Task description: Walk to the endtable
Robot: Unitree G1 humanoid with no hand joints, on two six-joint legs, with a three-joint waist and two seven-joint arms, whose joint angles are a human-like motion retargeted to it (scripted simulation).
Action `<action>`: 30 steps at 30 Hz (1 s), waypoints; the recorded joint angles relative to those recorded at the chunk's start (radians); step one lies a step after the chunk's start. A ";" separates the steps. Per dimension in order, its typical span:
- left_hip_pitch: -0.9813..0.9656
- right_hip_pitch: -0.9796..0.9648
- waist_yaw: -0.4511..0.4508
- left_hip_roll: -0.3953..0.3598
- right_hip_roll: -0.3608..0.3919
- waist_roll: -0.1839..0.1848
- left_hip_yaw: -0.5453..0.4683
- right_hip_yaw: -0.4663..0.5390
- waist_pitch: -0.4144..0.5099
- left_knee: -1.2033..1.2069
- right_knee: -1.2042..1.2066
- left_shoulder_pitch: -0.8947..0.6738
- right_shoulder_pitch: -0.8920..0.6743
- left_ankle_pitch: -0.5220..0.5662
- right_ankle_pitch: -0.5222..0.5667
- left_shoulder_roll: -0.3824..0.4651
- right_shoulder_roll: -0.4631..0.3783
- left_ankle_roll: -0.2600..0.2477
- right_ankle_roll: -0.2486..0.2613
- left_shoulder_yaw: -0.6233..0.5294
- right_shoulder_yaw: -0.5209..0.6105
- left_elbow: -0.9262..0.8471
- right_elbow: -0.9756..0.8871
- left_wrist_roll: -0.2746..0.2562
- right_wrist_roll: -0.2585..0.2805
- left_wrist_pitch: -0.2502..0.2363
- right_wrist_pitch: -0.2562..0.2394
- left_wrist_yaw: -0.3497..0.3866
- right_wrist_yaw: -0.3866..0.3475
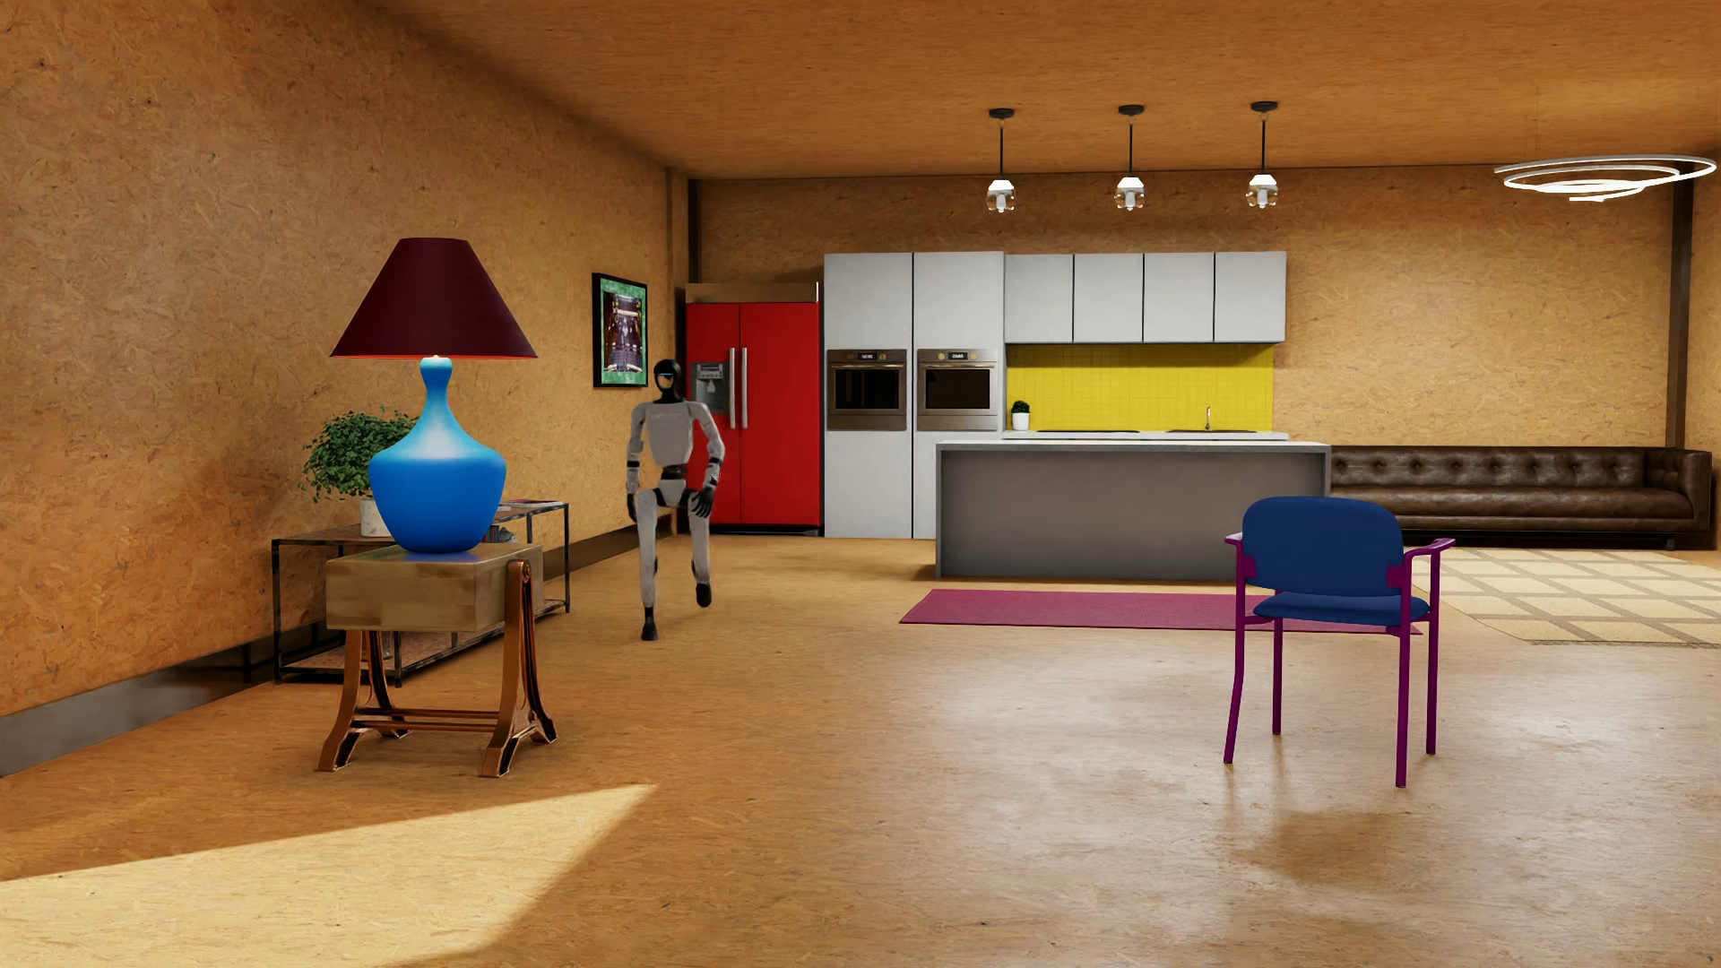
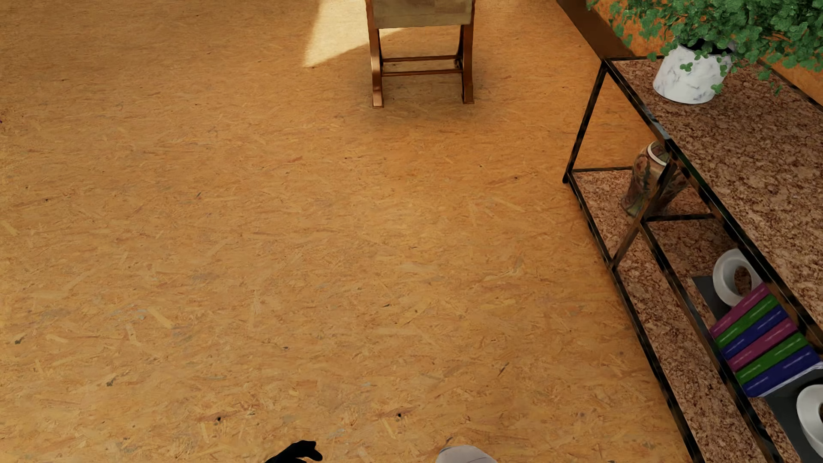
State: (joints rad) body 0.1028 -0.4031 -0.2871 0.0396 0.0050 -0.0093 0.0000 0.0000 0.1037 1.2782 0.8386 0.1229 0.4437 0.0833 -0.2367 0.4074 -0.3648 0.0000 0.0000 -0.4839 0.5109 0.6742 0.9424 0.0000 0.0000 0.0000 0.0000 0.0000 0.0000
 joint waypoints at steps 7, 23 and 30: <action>-0.486 0.620 0.381 -0.106 -0.015 -0.080 0.000 0.000 0.005 -0.712 -0.339 0.269 -0.207 0.073 -0.059 -0.026 0.008 0.000 0.000 -0.268 -0.174 0.299 -0.456 0.000 0.000 0.000 0.000 0.000 0.000; 0.136 0.083 0.027 -0.183 -0.161 -0.047 0.000 0.000 -0.024 -0.848 -0.217 -0.026 0.034 -0.372 0.217 0.015 0.009 0.000 0.000 0.015 -0.007 -0.042 0.053 0.000 0.000 0.000 0.000 0.000 0.000; 0.143 0.057 -0.019 -0.024 -0.030 -0.007 0.000 0.000 -0.074 -0.333 -0.098 0.014 0.048 -0.037 0.133 -0.025 0.031 0.000 0.000 0.122 -0.069 -0.061 0.127 0.000 0.000 0.000 0.000 0.000 0.000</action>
State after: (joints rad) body 0.2456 -0.3463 -0.3064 0.0159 -0.0245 -0.0167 0.0000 0.0000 0.0297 0.9449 0.7402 0.1367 0.4918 0.0459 -0.1041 0.3823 -0.3334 0.0000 0.0000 -0.3616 0.4419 0.6128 1.0695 0.0000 0.0000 0.0000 0.0000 0.0000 0.0000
